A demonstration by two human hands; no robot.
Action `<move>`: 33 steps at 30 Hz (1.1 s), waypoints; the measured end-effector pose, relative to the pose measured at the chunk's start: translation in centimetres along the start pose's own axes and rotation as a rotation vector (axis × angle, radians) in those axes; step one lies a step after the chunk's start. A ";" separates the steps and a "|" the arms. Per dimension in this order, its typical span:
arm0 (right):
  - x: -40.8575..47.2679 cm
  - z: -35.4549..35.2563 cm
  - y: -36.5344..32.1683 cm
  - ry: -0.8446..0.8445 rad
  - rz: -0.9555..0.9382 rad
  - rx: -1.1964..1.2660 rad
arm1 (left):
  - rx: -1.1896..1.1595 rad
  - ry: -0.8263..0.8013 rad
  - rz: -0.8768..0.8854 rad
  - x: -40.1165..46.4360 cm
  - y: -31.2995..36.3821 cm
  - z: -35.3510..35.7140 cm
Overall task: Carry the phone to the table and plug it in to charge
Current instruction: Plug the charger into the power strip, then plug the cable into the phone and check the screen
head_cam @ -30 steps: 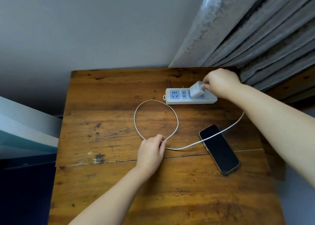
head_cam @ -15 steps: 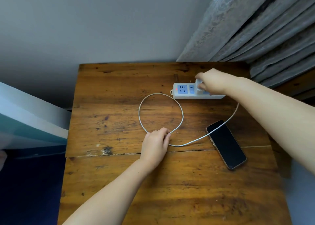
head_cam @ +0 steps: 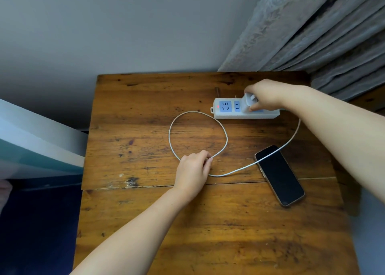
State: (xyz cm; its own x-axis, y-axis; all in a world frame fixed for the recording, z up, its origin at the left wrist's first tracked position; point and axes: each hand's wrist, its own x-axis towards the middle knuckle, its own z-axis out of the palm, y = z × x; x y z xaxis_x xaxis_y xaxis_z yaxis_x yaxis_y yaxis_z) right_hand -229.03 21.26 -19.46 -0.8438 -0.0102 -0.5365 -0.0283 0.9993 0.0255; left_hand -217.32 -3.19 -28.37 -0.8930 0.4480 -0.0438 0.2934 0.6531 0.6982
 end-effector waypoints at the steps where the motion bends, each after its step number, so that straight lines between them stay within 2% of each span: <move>1: 0.0 0.1 -0.1 0.000 0.000 -0.012 | 0.006 -0.004 0.005 0.1 0.1 -0.1; 5: 0.0 0.4 -0.5 -0.036 0.036 -0.075 | 0.022 -0.019 0.010 0.3 0.9 -0.8; 7: -0.3 0.2 -1.1 -0.038 0.055 -0.206 | 0.008 -0.005 0.011 0.5 1.3 -1.4; 9: -1.2 0.5 -2.2 0.085 -0.011 -0.306 | -0.009 0.033 0.019 0.5 1.7 -1.9; 10: -2.2 1.0 -3.2 0.192 -0.087 -0.237 | -0.021 0.045 0.021 0.4 1.9 -2.1; 12: -4.9 2.4 -5.8 0.348 -0.229 0.102 | -0.054 0.047 0.032 0.3 2.4 -2.3; 14: -8.3 4.1 -7.8 0.236 -0.267 0.468 | -0.051 0.030 0.070 0.1 3.3 -2.5; 16: -11.3 6.0 -8.4 0.055 -0.213 0.695 | -0.022 0.023 0.138 -0.2 4.0 -2.4; 18: -13.3 7.9 -7.3 0.025 -0.142 0.809 | 0.022 -0.005 0.228 -0.6 5.0 -2.0; 20: -14.3 9.1 -5.9 0.057 -0.118 0.811 | 0.056 -0.066 0.254 -0.8 5.6 -1.3; 24: -15.9 11.4 -1.9 0.146 -0.114 0.637 | -0.029 -0.162 0.112 -0.9 7.0 1.4; 27: -16.8 12.6 1.6 0.217 0.009 0.644 | -0.112 -0.211 0.022 -0.4 7.9 3.2; 31: -17.6 14.9 4.9 0.126 0.164 0.573 | -0.177 -0.200 -0.155 0.1 9.7 5.4; 33: -17.7 15.9 5.2 0.144 0.230 0.594 | -0.189 -0.182 -0.195 0.0 10.6 6.4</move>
State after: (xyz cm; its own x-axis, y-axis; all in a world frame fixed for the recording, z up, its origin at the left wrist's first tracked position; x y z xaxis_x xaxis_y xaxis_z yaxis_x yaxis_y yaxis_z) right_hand -205.74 27.26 -23.22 -0.8576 0.2431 -0.4533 0.4278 0.8264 -0.3662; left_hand -212.01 7.63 -25.57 -0.8453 0.4387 -0.3049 0.0390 0.6199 0.7837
